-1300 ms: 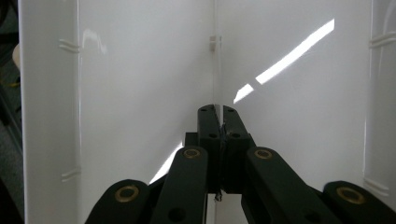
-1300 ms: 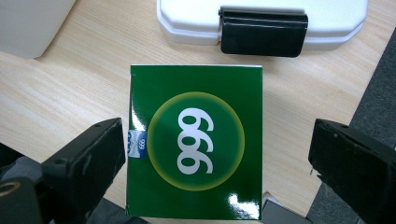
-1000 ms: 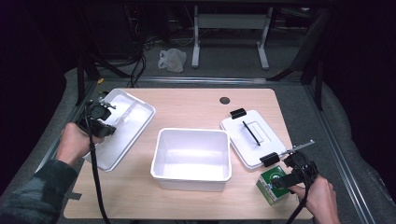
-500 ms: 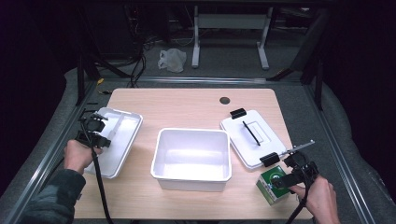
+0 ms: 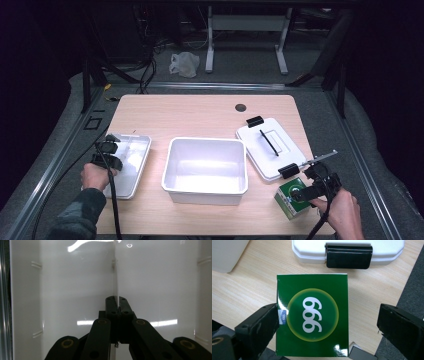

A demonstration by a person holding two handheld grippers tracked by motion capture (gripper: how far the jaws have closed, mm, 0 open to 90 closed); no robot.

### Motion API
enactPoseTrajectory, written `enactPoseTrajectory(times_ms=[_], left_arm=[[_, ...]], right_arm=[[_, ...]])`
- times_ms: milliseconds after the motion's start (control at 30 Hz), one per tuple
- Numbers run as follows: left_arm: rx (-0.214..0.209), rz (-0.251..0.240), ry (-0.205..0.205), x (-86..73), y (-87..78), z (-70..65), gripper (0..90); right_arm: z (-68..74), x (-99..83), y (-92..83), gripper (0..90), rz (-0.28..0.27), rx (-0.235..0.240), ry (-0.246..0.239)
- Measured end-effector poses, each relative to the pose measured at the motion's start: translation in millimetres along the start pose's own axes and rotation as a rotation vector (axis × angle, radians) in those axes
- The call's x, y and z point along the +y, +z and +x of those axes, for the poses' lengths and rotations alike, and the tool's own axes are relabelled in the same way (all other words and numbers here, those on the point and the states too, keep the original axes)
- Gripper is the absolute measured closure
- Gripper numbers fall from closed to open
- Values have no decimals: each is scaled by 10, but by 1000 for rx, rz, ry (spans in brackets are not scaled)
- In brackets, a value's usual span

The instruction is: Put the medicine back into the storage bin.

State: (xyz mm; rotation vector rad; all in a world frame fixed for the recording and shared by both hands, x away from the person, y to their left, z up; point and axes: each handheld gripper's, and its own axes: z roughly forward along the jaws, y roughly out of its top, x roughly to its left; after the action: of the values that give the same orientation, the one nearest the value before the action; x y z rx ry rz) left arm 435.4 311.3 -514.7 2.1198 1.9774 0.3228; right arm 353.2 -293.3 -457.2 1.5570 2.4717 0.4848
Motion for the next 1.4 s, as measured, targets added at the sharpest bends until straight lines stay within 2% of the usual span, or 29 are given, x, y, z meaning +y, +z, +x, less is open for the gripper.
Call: enactPoseTrajectory(times_ms=[200,467,600,633,700,733,767,800,833,867,900,933,1033,1133,1233,1400], left_arm=[[26,12,1,-18,133,-51,889],[55,3,22,-10,161,-89,867],[68,4,26,-10,146,-96,607],[68,1,28,-12,127,-98,607],[70,-12,42,-19,70,-99,463],[71,-12,55,-26,36,-96,326],[76,-23,63,-39,-3,-93,326],[77,-34,67,-60,-49,-89,229],[67,-27,73,-81,-96,-78,229],[51,-30,73,-117,-158,-76,154],[56,-39,81,-140,-199,-74,134],[34,-41,78,-197,-284,-61,55],[40,-68,80,-272,-366,-58,0],[20,-91,100,-400,-477,-77,0],[19,-117,125,-517,-559,-117,0],[23,-105,131,-581,-550,-134,0]], right_arm=[[1,0,4,39,0,-3,0],[-2,-2,5,41,1,-1,0],[-2,-5,0,40,0,-1,2],[-2,-5,0,40,0,-1,2],[-5,-5,-1,39,0,-1,3],[-4,-5,-1,39,1,1,2],[-4,-5,-1,39,1,1,2],[-3,-5,-3,38,1,0,2],[-3,-5,-3,38,1,0,2],[-5,-5,-5,36,2,1,3],[-6,-4,-8,35,1,0,3],[-6,-3,-16,9,1,-3,4],[-10,-1,-23,0,-2,-2,6],[-9,-2,-41,0,-6,2,6],[10,3,-19,0,11,8,-1],[45,10,65,0,44,21,-5]])
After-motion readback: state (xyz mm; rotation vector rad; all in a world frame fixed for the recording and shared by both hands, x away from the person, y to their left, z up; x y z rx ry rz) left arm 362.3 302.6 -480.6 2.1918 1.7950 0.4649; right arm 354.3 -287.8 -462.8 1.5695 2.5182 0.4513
